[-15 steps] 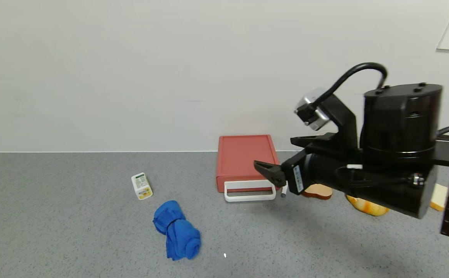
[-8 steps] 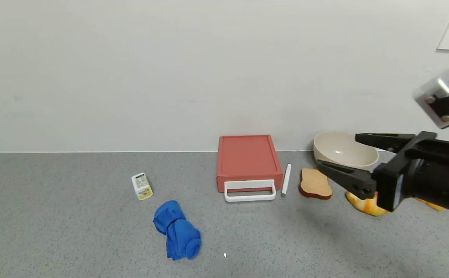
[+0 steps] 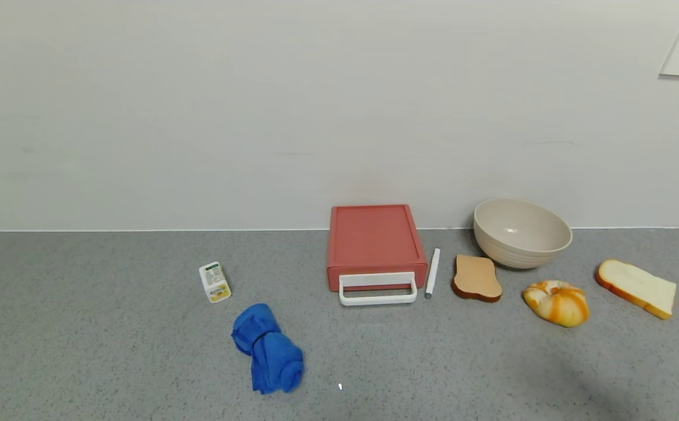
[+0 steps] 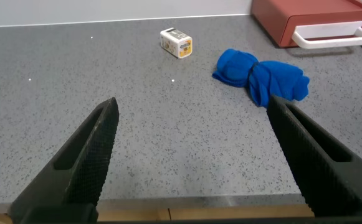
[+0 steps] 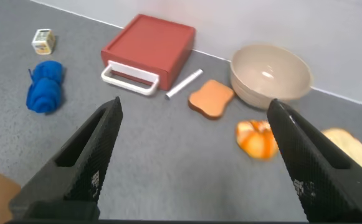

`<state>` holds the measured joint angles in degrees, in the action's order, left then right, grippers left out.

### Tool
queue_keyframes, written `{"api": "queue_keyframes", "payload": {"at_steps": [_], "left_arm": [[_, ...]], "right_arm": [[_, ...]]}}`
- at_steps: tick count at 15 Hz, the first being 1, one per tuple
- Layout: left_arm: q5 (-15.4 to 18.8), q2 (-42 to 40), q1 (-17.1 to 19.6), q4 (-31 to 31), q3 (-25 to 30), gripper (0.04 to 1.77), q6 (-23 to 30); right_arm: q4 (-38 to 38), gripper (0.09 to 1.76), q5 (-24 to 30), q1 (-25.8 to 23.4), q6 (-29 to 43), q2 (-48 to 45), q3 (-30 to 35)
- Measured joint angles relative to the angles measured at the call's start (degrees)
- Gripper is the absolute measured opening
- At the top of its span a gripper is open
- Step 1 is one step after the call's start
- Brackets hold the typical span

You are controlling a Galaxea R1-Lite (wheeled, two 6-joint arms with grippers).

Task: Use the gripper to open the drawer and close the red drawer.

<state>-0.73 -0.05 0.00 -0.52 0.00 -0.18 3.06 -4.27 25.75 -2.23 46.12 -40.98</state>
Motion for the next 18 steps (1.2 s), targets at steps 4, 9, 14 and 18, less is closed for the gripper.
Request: {"api": "queue_keyframes", "payload": {"at_steps": [4, 9, 14, 18], "left_arm": [[-0.01, 0.0, 0.0, 0.06, 0.0, 1.72, 0.07], [-0.01, 0.0, 0.0, 0.2, 0.0, 1.72, 0.18], [-0.01, 0.0, 0.0, 0.2, 0.0, 1.72, 0.18], [-0.04, 0.0, 0.0, 0.17, 0.0, 1.72, 0.18]], "right_arm": [[12.18, 1.71, -0.09, -9.05, 1.9, -14.2, 1.27], [17.6, 1.71, -2.9, -19.21, 3.49, -27.05, 2.9], [17.63, 1.71, -6.1, -21.5, 6.66, -29.89, 0.89], [18.19, 1.71, -2.36, -24.43, 6.08, -31.98, 0.85]]}}
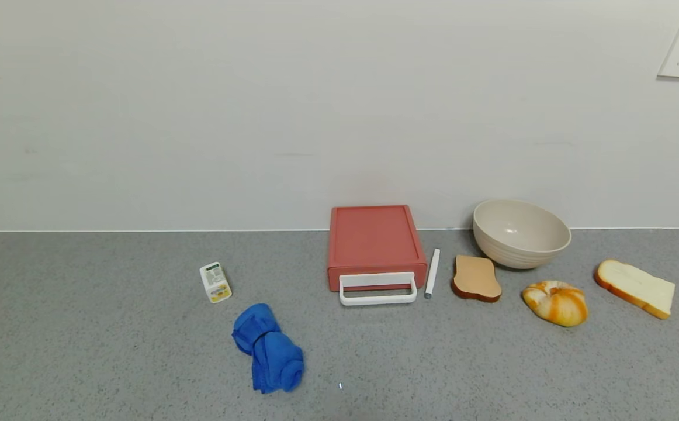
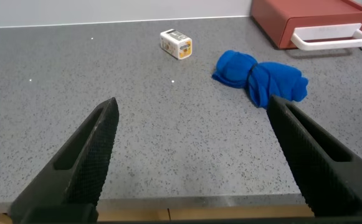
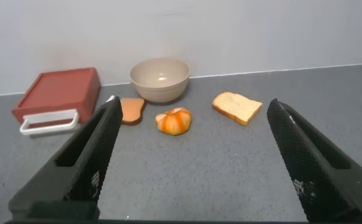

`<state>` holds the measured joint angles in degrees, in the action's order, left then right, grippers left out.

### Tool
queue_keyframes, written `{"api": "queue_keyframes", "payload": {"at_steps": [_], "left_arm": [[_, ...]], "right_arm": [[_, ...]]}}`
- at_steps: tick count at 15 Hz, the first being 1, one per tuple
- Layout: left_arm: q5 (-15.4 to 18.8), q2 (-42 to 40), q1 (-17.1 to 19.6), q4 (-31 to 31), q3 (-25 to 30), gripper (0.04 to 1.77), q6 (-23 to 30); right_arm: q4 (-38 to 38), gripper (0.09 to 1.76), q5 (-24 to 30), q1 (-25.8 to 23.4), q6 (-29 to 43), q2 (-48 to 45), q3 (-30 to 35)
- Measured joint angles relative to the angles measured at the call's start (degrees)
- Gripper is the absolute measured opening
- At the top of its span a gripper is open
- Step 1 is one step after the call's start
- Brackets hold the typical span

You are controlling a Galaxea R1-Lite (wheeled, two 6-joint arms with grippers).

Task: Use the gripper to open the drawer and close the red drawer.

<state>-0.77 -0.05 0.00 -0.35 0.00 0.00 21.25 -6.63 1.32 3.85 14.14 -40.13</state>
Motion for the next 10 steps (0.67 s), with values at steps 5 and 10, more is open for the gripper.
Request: {"api": "queue_keyframes", "payload": {"at_steps": [5, 10], "left_arm": [[0.02, 0.0, 0.0, 0.0, 0.0, 1.72, 0.0], [0.02, 0.0, 0.0, -0.16, 0.0, 1.72, 0.0]], "right_arm": [[-0.09, 1.71, 6.84, -1.05, -0.99, -10.23, 9.2], [-12.26, 1.71, 6.45, -1.24, -2.51, -13.84, 23.93]]}}
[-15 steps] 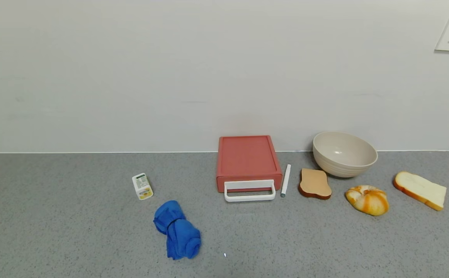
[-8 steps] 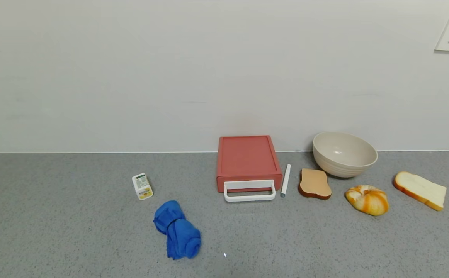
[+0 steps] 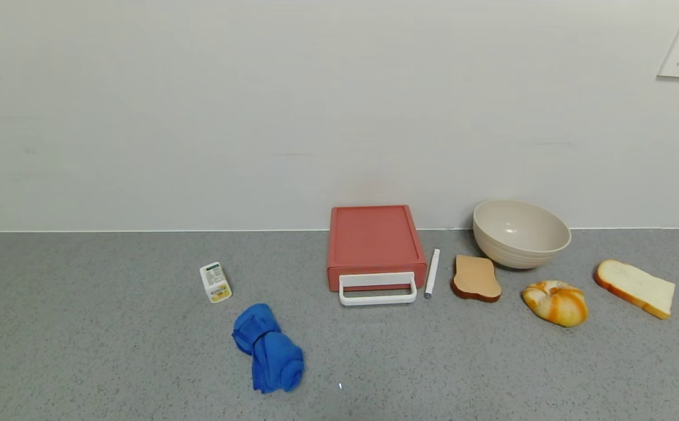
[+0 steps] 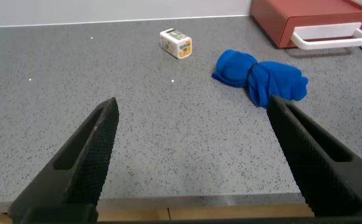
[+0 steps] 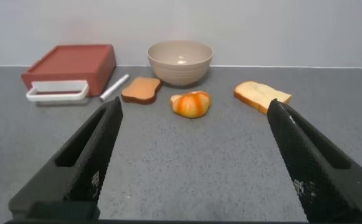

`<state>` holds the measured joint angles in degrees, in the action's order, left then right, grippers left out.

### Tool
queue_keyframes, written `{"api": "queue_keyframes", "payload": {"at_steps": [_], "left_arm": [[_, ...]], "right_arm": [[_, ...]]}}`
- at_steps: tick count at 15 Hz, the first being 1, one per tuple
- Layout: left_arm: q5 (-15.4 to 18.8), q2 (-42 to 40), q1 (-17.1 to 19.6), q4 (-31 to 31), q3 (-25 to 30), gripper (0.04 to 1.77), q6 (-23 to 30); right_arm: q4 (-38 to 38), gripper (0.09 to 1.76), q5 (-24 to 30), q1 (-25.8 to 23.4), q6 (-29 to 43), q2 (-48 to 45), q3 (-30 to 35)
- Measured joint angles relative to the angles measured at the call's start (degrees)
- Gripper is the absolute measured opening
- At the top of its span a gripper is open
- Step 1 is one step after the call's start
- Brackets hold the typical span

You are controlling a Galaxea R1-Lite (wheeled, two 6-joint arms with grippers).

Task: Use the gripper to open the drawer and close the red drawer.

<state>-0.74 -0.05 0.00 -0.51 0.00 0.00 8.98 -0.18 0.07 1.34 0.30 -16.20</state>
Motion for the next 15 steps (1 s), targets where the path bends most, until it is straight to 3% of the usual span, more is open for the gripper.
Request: {"api": "queue_keyframes", "payload": {"at_steps": [4, 15], "left_arm": [[-0.02, 0.0, 0.0, 0.0, 0.0, 1.72, 0.0], [0.0, 0.0, 0.0, 0.16, 0.0, 1.72, 0.0]], "right_arm": [[-8.85, 1.71, 0.84, 0.0, -3.71, -0.3, 14.25], [-8.98, 1.71, 0.84, 0.09, -3.51, -0.3, 16.2]]}}
